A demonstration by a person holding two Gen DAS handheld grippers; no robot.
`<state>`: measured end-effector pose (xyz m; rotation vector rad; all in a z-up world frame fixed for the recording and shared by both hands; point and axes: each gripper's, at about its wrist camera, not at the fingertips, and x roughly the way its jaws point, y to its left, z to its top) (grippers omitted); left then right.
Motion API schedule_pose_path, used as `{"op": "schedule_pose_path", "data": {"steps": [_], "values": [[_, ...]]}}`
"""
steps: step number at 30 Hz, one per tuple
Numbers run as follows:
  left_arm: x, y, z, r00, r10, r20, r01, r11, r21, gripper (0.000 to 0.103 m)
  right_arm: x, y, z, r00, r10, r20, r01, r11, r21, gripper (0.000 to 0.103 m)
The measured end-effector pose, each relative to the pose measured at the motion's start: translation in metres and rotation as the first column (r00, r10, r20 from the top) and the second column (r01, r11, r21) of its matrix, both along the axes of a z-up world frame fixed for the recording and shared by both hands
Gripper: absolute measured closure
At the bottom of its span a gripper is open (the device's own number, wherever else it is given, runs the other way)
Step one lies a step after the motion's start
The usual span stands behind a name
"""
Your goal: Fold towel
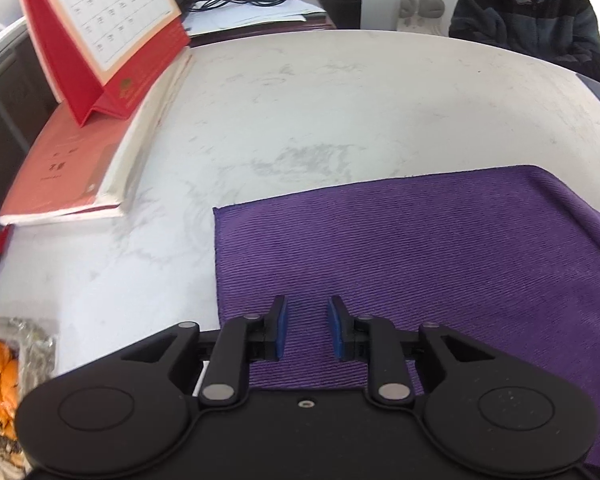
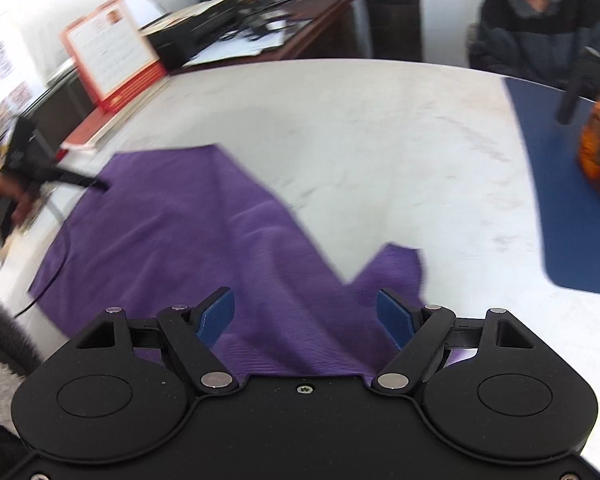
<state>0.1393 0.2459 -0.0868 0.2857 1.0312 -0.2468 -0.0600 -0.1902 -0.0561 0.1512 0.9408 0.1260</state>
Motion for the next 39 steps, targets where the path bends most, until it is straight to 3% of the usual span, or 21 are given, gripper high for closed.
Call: {"op": "schedule_pose_path", "data": {"steps": [2,4,6,9,12,18,24,29,35,36,39], "values": [[-0.006,-0.002,0.003,1.000,0.025,0.018,-0.026,0.998,0.064,0.083,0.005,-0.012,-0.003,1.000,-0.022,-0.005,0.022,0.999,-0.035,0.028],[-0.016,-0.003,0.013,0.998,0.034,0.060,-0.038,0.997,0.065,0.083,0.008,-0.017,-0.005,1.000,-0.015,-0.014,0.015,0.998,-0.060,0.029],[-0.029,-0.010,0.028,0.996,0.018,0.083,-0.016,0.999,-0.030,0.083,0.007,-0.021,-0.007,1.000,0.000,-0.024,-0.001,0.998,-0.058,0.031],[-0.047,-0.035,0.039,0.994,-0.073,0.083,0.085,0.985,-0.148,0.083,0.007,-0.020,-0.013,0.997,0.062,-0.048,-0.064,0.997,-0.035,0.046],[-0.056,-0.069,0.030,0.983,-0.174,0.051,0.181,0.966,-0.185,0.083,0.011,-0.011,-0.016,0.992,0.109,-0.066,-0.112,0.992,-0.052,0.050],[-0.069,-0.113,-0.003,0.956,-0.293,-0.012,0.291,0.951,-0.103,0.083,0.013,0.000,-0.024,0.980,0.175,-0.099,-0.186,0.976,-0.112,0.061],[-0.065,-0.114,-0.012,0.959,-0.285,-0.015,0.281,0.953,-0.108,0.082,0.006,0.004,-0.027,0.967,0.227,-0.117,-0.244,0.955,-0.166,0.069],[-0.067,-0.112,-0.013,0.959,-0.282,-0.012,0.279,0.954,-0.111,0.082,0.007,-0.007,-0.021,0.979,0.181,-0.089,-0.188,0.980,-0.072,0.069],[-0.065,-0.112,-0.013,0.959,-0.285,-0.009,0.282,0.953,-0.114,0.081,0.012,-0.006,-0.036,0.970,0.203,-0.136,-0.213,0.975,-0.064,0.070],[-0.067,-0.111,-0.013,0.959,-0.283,-0.007,0.281,0.953,-0.113,0.080,0.012,-0.005,-0.036,0.969,0.208,-0.135,-0.218,0.974,-0.062,0.078],[-0.069,-0.109,-0.011,0.960,-0.278,-0.001,0.277,0.955,-0.109,0.074,0.013,-0.002,-0.036,0.964,0.227,-0.137,-0.236,0.970,-0.055,0.089]]}}
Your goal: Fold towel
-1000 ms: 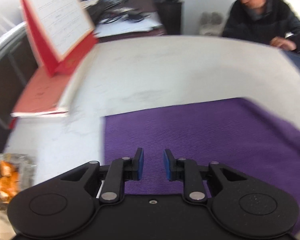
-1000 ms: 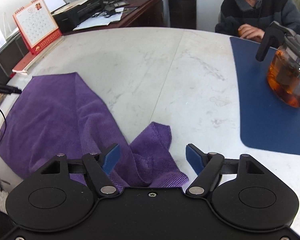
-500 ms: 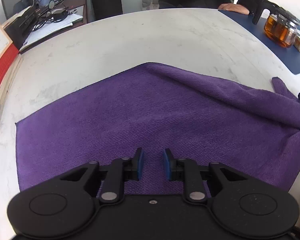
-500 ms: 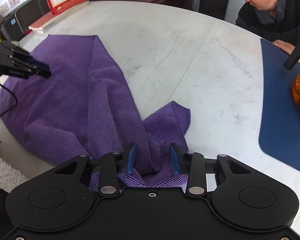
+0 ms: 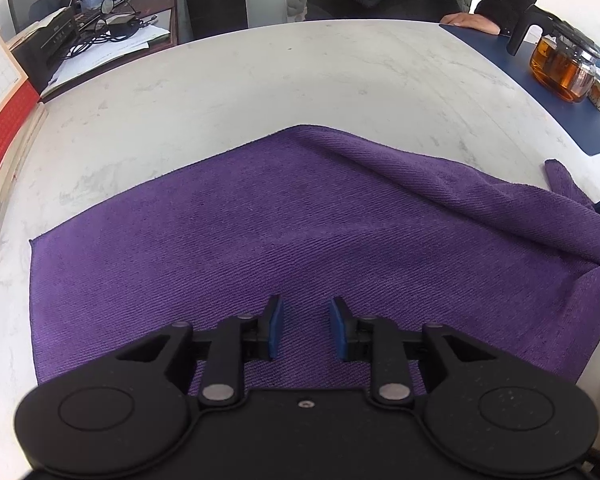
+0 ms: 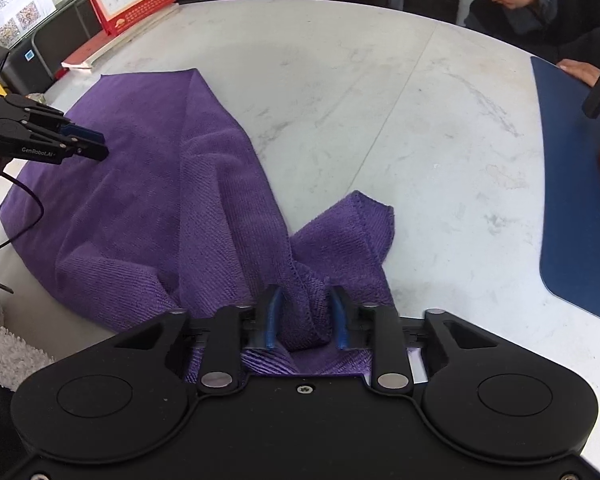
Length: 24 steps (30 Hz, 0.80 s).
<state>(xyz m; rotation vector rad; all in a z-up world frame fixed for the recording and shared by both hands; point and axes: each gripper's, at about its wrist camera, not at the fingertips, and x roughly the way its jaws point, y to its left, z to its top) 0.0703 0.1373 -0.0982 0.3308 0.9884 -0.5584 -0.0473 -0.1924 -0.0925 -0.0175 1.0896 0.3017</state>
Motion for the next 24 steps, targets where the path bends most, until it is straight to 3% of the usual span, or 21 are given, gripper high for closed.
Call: {"op": "schedule_pose_path", "data": {"steps": [1,4,13,18,24], "values": [[-0.001,0.000,0.000,1.000,0.002,0.002,-0.002,1.000,0.000,0.074,0.000,0.000,0.000,1.000,0.006,-0.002,-0.006,1.000,0.002,0.094],[-0.001,0.000,0.001,1.000,-0.004,0.005,0.004,1.000,0.007,0.074,0.000,0.001,0.004,1.000,0.009,0.017,-0.010,1.000,0.021,0.097],[-0.001,-0.001,0.003,0.999,-0.037,0.003,0.037,0.999,0.036,0.074,0.033,-0.024,0.056,0.981,-0.090,0.174,0.064,0.986,0.154,0.097],[-0.001,-0.002,0.004,0.999,-0.050,0.006,0.050,0.997,0.065,0.073,0.076,-0.029,0.073,0.962,-0.086,0.261,0.055,0.991,0.126,0.097],[-0.003,0.001,0.005,0.998,-0.067,0.010,0.065,0.992,0.107,0.073,0.126,-0.037,0.068,0.949,-0.075,0.308,0.059,0.996,0.061,0.097]]}}
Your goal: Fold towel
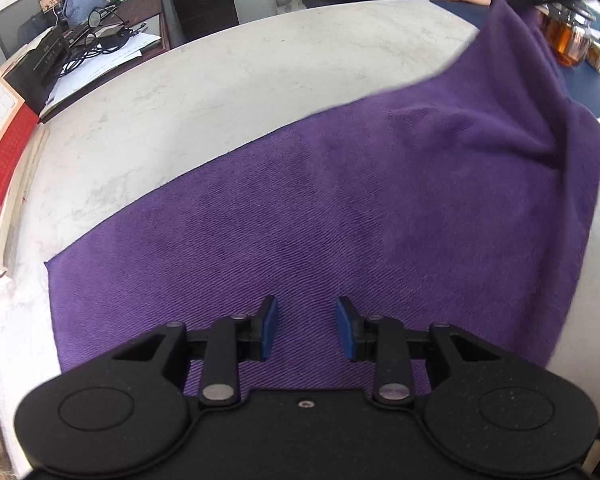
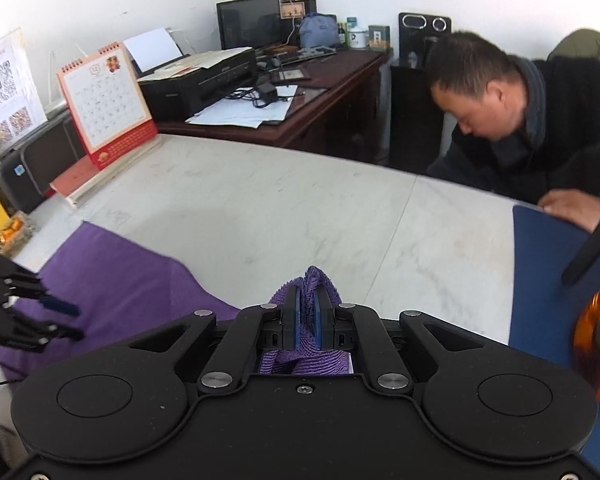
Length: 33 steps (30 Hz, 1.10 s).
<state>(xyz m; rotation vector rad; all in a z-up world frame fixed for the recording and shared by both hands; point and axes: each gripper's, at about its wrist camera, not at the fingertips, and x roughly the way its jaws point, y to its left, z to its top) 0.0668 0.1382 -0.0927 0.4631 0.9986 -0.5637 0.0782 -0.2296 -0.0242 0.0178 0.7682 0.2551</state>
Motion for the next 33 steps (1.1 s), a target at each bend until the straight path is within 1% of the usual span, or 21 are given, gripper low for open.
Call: {"op": "schedule_pose_path", "data": {"steps": [3,6,9,11,13,14,16,18,19,20,22,23,26,31,33], "values": [[-0.001,0.004,0.000,1.000,0.002,-0.008,-0.002,1.000,0.000,0.073,0.020,-0.005,-0.012,1.000,-0.027,-0.006,0.027,0.999,-0.019,0.097],[-0.001,0.006,0.000,1.000,0.003,-0.014,-0.003,1.000,-0.002,0.073,0.040,-0.011,-0.032,0.997,-0.065,-0.033,0.065,0.998,-0.028,0.097],[-0.002,0.006,0.001,1.000,0.000,-0.015,0.000,1.000,-0.001,0.073,0.054,-0.014,-0.057,0.992,-0.093,-0.088,0.091,0.996,-0.021,0.096],[-0.003,0.006,0.001,1.000,0.001,-0.016,-0.001,1.000,-0.002,0.073,0.055,-0.015,-0.067,0.987,-0.113,-0.115,0.113,0.994,-0.007,0.087],[-0.002,0.007,0.000,1.000,0.004,-0.016,-0.004,1.000,-0.005,0.073,0.048,-0.016,-0.065,0.986,-0.137,-0.099,0.139,0.990,0.009,0.069],[-0.001,0.007,0.000,1.000,0.005,-0.016,-0.005,1.000,-0.007,0.073,0.044,-0.016,-0.064,0.985,-0.150,-0.091,0.152,0.988,0.017,0.065],[-0.001,0.008,0.000,1.000,0.007,-0.015,-0.008,1.000,-0.011,0.072,0.027,-0.020,-0.049,0.987,-0.159,-0.035,0.160,0.986,0.047,0.049],[-0.001,0.008,0.001,1.000,0.007,-0.016,-0.008,1.000,-0.014,0.072,0.008,-0.023,-0.034,0.991,-0.134,0.017,0.133,0.989,0.071,0.048],[-0.001,0.008,0.001,1.000,0.007,-0.017,-0.007,1.000,-0.015,0.072,-0.002,-0.024,-0.029,0.995,-0.096,0.026,0.094,0.993,0.074,0.048],[0.000,0.009,0.001,1.000,0.005,-0.018,-0.005,1.000,-0.016,0.071,-0.009,-0.022,-0.028,0.999,-0.045,0.017,0.044,0.997,0.061,0.048],[0.000,0.009,0.001,1.000,0.001,-0.019,-0.001,1.000,-0.014,0.069,-0.020,-0.016,-0.038,0.998,0.055,-0.038,-0.055,0.998,-0.011,0.048],[0.000,0.009,0.001,1.000,-0.001,-0.019,0.001,1.000,-0.011,0.068,-0.023,-0.013,-0.046,0.994,0.083,-0.075,-0.086,0.996,-0.037,0.048],[0.003,0.009,0.002,1.000,-0.008,-0.022,0.008,1.000,-0.004,0.067,-0.024,-0.006,-0.064,0.979,0.138,-0.152,-0.151,0.985,-0.078,0.048],[0.007,0.010,0.002,1.000,-0.001,-0.030,0.001,1.000,-0.004,0.064,-0.013,0.005,-0.072,0.956,0.224,-0.189,-0.243,0.966,-0.085,0.048],[0.007,0.010,0.001,0.999,0.007,-0.032,-0.007,1.000,-0.004,0.064,-0.010,0.010,-0.076,0.935,0.278,-0.219,-0.303,0.949,-0.088,0.048]]}}
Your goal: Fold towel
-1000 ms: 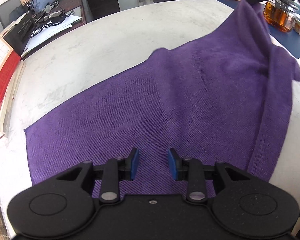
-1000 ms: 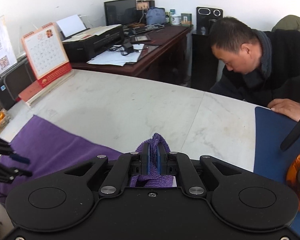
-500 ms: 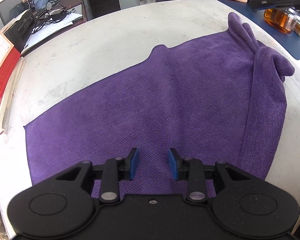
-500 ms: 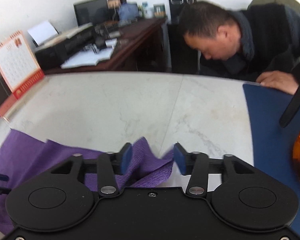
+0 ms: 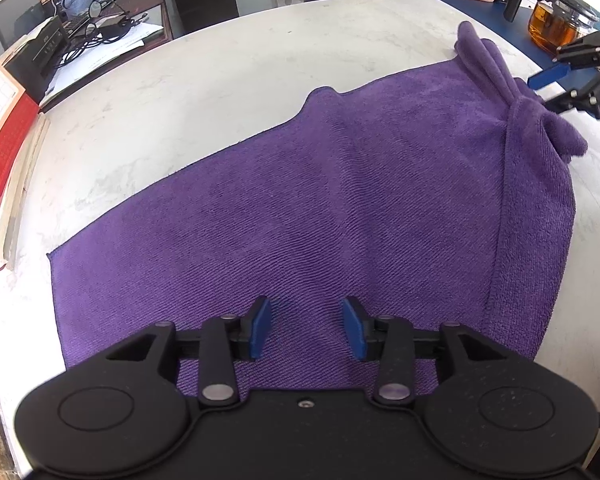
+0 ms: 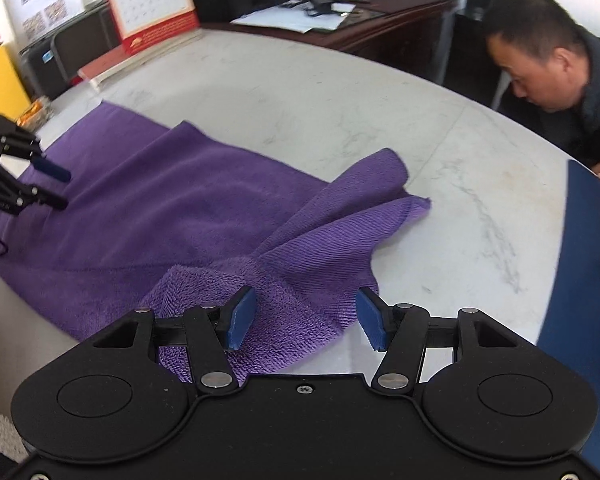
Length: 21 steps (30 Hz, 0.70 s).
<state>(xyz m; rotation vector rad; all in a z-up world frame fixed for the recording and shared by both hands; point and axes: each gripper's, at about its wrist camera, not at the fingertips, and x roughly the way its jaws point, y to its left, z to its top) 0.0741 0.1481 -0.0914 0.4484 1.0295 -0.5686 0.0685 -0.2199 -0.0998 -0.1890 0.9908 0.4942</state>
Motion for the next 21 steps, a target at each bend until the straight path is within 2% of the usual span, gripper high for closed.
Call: {"op": "schedule_pose_path", "data": {"steps": [3,8,11,13,16,19,21], "values": [[0.000,-0.001,0.000,1.000,0.004,-0.001,-0.004,1.000,0.005,0.064,-0.003,0.003,-0.001,0.995,0.093,-0.021,-0.094,0.995,-0.019,0.048],[0.002,-0.001,0.000,1.000,0.008,-0.002,-0.008,1.000,0.010,0.061,-0.002,0.003,-0.003,0.982,0.174,-0.067,-0.177,0.984,-0.038,0.052],[0.002,-0.002,0.000,1.000,0.008,0.000,-0.008,1.000,0.013,0.060,-0.002,0.003,-0.003,0.977,0.193,-0.095,-0.197,0.980,-0.038,0.062],[0.002,-0.002,0.000,1.000,0.016,0.001,-0.016,1.000,0.018,0.060,-0.004,0.003,-0.002,0.973,0.203,-0.112,-0.209,0.977,-0.045,0.078],[0.002,-0.001,0.000,1.000,0.019,0.003,-0.019,1.000,0.020,0.060,-0.010,0.003,0.000,0.958,0.243,-0.150,-0.254,0.966,-0.055,0.091],[0.003,-0.001,-0.001,1.000,0.014,0.007,-0.014,1.000,0.021,0.058,-0.020,0.006,0.004,0.929,0.320,-0.185,-0.341,0.935,-0.095,0.094],[0.003,0.000,-0.001,1.000,0.013,0.009,-0.013,1.000,0.020,0.057,-0.027,0.009,0.011,0.896,0.391,-0.213,-0.418,0.903,-0.102,0.097]]}}
